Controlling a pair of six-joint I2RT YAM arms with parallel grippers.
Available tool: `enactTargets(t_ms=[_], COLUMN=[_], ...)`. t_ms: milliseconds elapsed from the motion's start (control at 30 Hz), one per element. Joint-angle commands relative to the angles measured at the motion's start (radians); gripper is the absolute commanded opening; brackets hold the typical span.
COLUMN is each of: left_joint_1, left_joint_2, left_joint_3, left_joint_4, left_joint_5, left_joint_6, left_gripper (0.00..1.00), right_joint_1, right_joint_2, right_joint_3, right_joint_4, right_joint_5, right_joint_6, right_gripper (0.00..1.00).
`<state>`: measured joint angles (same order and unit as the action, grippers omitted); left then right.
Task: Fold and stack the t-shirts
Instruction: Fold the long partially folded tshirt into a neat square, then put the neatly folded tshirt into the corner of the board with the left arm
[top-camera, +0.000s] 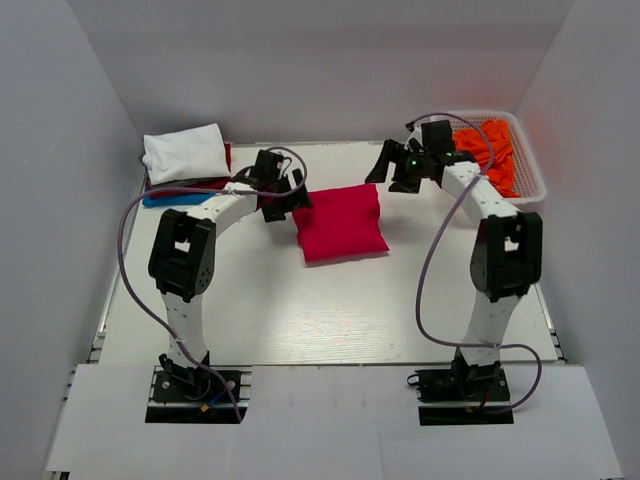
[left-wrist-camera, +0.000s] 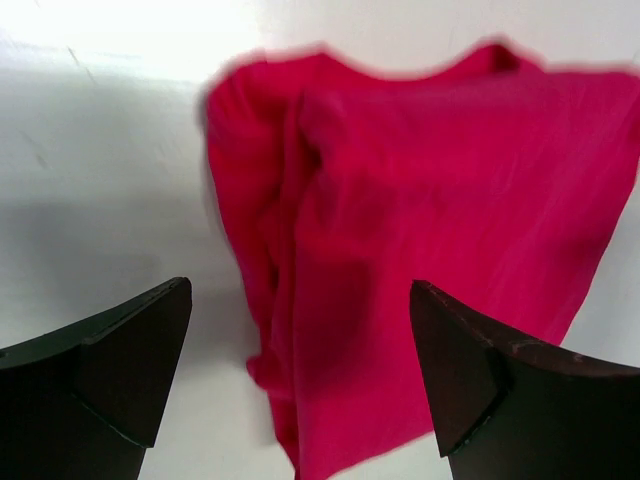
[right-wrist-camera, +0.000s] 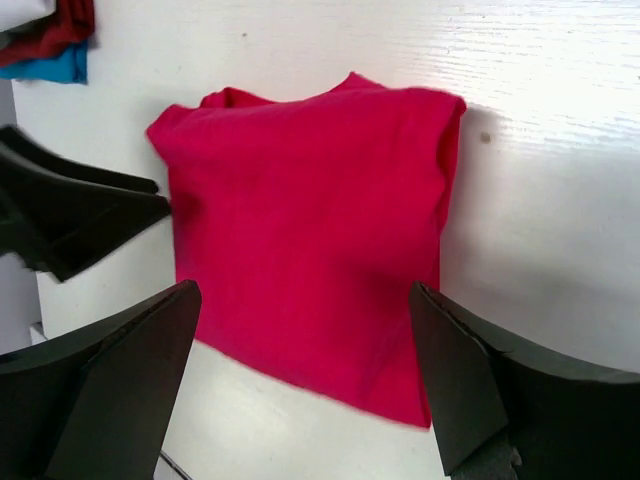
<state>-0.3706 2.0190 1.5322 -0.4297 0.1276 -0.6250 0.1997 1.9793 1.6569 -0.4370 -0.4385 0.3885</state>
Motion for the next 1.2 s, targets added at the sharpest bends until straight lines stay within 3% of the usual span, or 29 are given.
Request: enactTargets(t_ms=[0,200,267,333,367,433,467,533,567,933,1167], left_joint_1=[-0.013,-0.056,-0.065,-0.076,-0.086,-0.1,-0.112,-0.122,-0.122,-0.047,0.065], left_joint_2=[-0.062,0.043,0.072,0.107,0.107,0.116,0.125,0.135,0.135,-0.04,-0.057], left_joint_3=[-0.09,-0.104,-0.104,-0.104,-0.104,-0.115,-0.106,-0.086,-0.051,0.147,0.353], left_joint_4=[0.078,0.088,0.074,0.052,0.043,0.052,0.052,0.042,0.005,-0.118,-0.251], left_joint_5=[0.082,0.064,0.04,0.021,-0.003,-0.023,-0.023,-0.052,-0.071,-0.319,-0.295], left_joint_6=[0.028,0.028,0.019,0.01,0.01,0.01,0.021,0.034,0.05,0.459,0.631], left_gripper=[1.0,1.0,0.89,0.75,0.62,0.51,0.33,0.17,0.0,0.0,0.0], right_joint_1=[0.001,-0.005,-0.005,-0.006,-0.009,-0.013,-0.014,-0.014,-0.02,-0.039,-0.04], right_joint_2=[-0.108,-0.298,-0.347,-0.372,-0.404,-0.44,-0.447,-0.462,-0.468,-0.586,-0.634], right_joint_3=[-0.104,-0.293,-0.327,-0.357,-0.368,-0.393,-0.394,-0.402,-0.405,-0.473,-0.506], right_joint_4=[0.058,0.089,0.089,0.087,0.089,0.093,0.098,0.096,0.095,0.041,0.029], right_joint_5=[0.046,0.066,0.081,0.096,0.101,0.115,0.118,0.141,0.145,0.254,0.3], right_joint_6=[-0.048,-0.039,-0.039,-0.036,-0.033,-0.031,-0.028,-0.03,-0.025,-0.03,-0.02], right_gripper=[0.9,0.9,0.9,0.9,0.9,0.9,0.9,0.9,0.9,0.9,0.9])
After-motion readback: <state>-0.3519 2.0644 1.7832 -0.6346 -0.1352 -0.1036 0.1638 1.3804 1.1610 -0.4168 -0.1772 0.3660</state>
